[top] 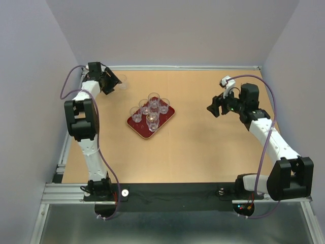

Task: Place the glasses into the tray

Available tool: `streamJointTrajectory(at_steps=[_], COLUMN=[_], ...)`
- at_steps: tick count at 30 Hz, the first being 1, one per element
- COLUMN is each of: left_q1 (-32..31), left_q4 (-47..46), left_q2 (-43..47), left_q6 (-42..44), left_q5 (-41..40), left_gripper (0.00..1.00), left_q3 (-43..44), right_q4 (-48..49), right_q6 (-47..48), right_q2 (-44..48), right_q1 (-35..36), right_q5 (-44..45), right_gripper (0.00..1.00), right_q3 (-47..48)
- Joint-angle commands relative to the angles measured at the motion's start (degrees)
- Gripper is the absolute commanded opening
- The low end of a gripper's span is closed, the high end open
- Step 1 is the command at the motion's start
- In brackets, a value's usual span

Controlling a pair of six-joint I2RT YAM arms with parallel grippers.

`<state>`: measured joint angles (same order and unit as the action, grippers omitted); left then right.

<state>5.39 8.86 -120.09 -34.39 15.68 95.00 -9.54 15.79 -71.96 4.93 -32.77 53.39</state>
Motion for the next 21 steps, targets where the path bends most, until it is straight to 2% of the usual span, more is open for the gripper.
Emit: streamJointTrajectory(at_steps=[1,7,21], left_q1=[0.3,0.3,0.4], left_q4=[6.4,6.8,1.2], left_q2=[-3.0,-6.4,-6.6], left_q6=[0.6,0.2,-1.6], left_q5=[-1.2,-1.1,2.0], left_gripper=[0.7,0.65,0.64], left_q3=[8.3,12.8,11.5], right_q4=[2.3,2.4,2.2], right_q6=[1.4,1.6,2.1], right_q2=[1.7,1.1,0.2], right_q1=[-0.3,-0.4,-0.4], right_q5=[-0.9,-1.8,-1.6], right_gripper=[0.73,0.73,0.73], right_q3=[-1.2,-1.4,-1.5])
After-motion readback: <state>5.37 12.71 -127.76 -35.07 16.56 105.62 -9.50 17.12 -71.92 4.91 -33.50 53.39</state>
